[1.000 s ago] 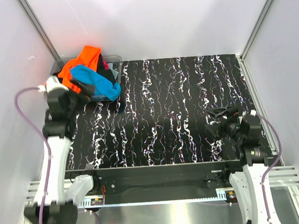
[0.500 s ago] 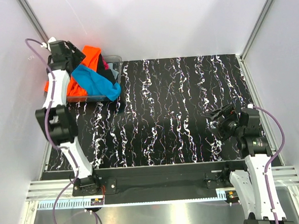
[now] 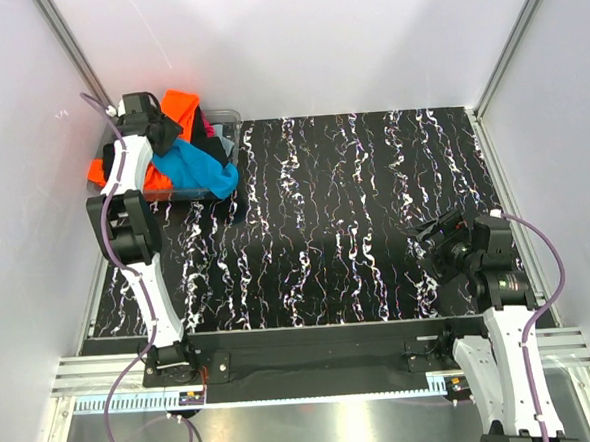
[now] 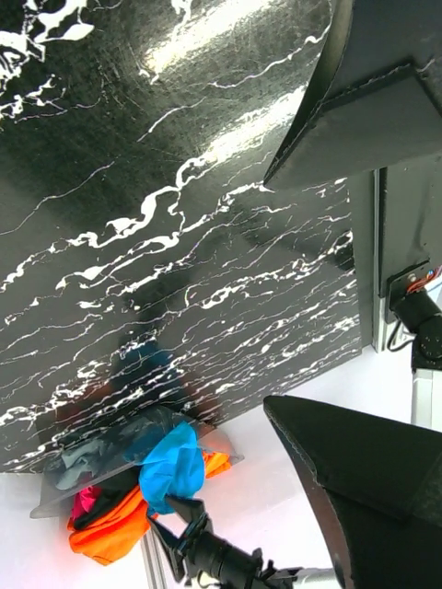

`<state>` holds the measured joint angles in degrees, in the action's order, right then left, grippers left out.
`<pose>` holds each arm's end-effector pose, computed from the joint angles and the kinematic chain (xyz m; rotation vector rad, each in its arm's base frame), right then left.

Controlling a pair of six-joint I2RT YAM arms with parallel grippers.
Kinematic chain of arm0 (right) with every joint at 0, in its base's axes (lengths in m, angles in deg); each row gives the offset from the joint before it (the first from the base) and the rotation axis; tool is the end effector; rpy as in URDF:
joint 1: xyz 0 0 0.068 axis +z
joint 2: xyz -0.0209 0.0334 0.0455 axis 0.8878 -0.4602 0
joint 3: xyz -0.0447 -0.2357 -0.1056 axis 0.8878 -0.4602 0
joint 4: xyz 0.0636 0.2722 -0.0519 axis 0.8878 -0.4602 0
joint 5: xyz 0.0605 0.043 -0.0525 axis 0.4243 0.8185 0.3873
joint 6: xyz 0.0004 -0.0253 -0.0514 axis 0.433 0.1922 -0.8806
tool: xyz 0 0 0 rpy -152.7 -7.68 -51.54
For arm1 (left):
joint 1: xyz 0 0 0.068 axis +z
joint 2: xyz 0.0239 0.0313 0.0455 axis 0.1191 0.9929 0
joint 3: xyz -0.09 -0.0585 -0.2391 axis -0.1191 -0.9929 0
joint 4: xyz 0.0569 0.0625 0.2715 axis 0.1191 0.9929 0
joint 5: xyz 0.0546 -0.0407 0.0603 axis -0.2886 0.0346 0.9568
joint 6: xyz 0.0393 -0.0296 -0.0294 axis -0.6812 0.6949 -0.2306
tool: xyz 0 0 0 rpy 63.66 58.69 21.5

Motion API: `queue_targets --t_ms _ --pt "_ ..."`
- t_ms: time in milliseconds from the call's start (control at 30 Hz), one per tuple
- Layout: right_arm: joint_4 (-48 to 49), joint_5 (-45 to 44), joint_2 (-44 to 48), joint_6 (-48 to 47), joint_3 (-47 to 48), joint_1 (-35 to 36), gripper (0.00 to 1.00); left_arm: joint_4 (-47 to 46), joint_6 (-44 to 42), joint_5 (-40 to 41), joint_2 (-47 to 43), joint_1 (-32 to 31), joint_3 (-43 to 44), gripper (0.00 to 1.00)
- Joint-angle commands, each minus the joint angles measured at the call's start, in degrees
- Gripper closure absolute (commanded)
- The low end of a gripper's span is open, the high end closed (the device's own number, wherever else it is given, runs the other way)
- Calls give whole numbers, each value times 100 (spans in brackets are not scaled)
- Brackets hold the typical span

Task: Fold and stack the t-shirts
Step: Grab the tshirt from the pile, then move the tshirt to the center of the board

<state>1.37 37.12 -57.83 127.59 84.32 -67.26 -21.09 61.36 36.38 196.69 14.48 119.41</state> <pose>0.1613 0.0007 0.2552 1.0253 2.1240 0.8561 0.5273 0.0700 0.2583 -0.9702 2.0641 -0.3517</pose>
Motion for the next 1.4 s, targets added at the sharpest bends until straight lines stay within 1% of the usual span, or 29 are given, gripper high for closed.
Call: queue_targets --t_ms 0,100,167,233,267,333,400,433,533,567,600,700,800,833,867,933,967,1000,1033,1067,1100,1133,1167,1200,1233,1267,1300,1333,1367 --pt "-45 -144 176 120 95 -26 0 -12 157 665 -539 -78 -199 43" --pt "-203 -232 387 182 69 -26 0 102 184 902 -469 -78 -181 39" --pt "-335 -267 493 191 60 -26 0 102 202 808 -285 -52 -86 36" --pt "-379 -276 528 218 34 -26 0 102 193 763 -179 -26 20 37" --pt "-406 -285 546 226 33 -17 0 102 158 728 -144 -17 64 50" --pt "-406 -294 511 227 42 -26 0 102 97 632 -73 10 283 72" --pt "-406 -285 406 165 60 -26 0 102 44 491 -99 9 451 100" --pt "-397 -259 345 130 86 -26 1 85 122 412 -230 10 521 100" --pt "-362 -58 -121 -124 331 -26 2 -336 517 -316 -617 18 556 100" --pt "-345 -4 -383 -273 419 -26 2 -468 649 -518 -896 10 583 100" --pt "-327 57 -499 -353 594 -26 2 -800 903 -851 -1038 -8 618 100" --pt "-126 242 -754 -617 806 -26 2 -1522 1466 -1292 -1601 -34 828 100" --pt "139 357 -781 -653 824 -26 2 -2164 1871 -1416 -1874 -17 1521 100" --pt "156 400 -781 -609 842 -26 2 -2296 2002 -1469 -1866 18 2106 100" --pt "165 427 -764 -539 894 -26 2 -2758 2334 -1583 -1796 97 2399 100" --pt "174 462 -694 -512 904 -17 2 -3235 2915 -1715 -1726 202 3075 100" --pt "174 471 -685 -538 904 -17 2 -3533 3509 -1855 -1725 246 3210 100" --pt "174 480 -676 -573 904 -17 2 -3641 3689 -1952 -1891 264 3254 100" --pt "174 488 -658 -582 895 35 2 -3659 3752 -2066 -2040 230 3177 100" --pt "174 506 -658 -582 886 53 2 -3599 3648 -2354 -2224 81 3037 100" --pt "165 541 -649 -582 886 62 2 -3589 3517 -2540 -2748 -33 2539 100" --pt "165 550 -675 -573 886 80 2 -3520 3394 -2733 -3006 -165 2212 100" --pt "174 567 -684 -547 895 97 2 -3275 3175 -3101 -3330 -453 1844 100" --pt "174 594 -702 -547 921 115 2 -3177 3068 -3270 -3621 -630 1457 100" --pt "192 620 -737 -573 965 141 2 -3159 2998 -3393 -4268 -736 514 100" --pt "192 638 -746 -652 1026 194 2 -3132 2840 -3464 -4570 -1329 34 100" --pt "200 629 -755 -713 1044 212 2 -3089 2743 -3465 -4825 -1622 -414 100" --pt "209 620 -798 -775 1070 229 2 -3027 2612 -3465 -5324 -1895 -1193 100" --pt "209 620 -825 -915 1123 282 2 -2731 2340 -3438 -5520 -2481 -1558 100"
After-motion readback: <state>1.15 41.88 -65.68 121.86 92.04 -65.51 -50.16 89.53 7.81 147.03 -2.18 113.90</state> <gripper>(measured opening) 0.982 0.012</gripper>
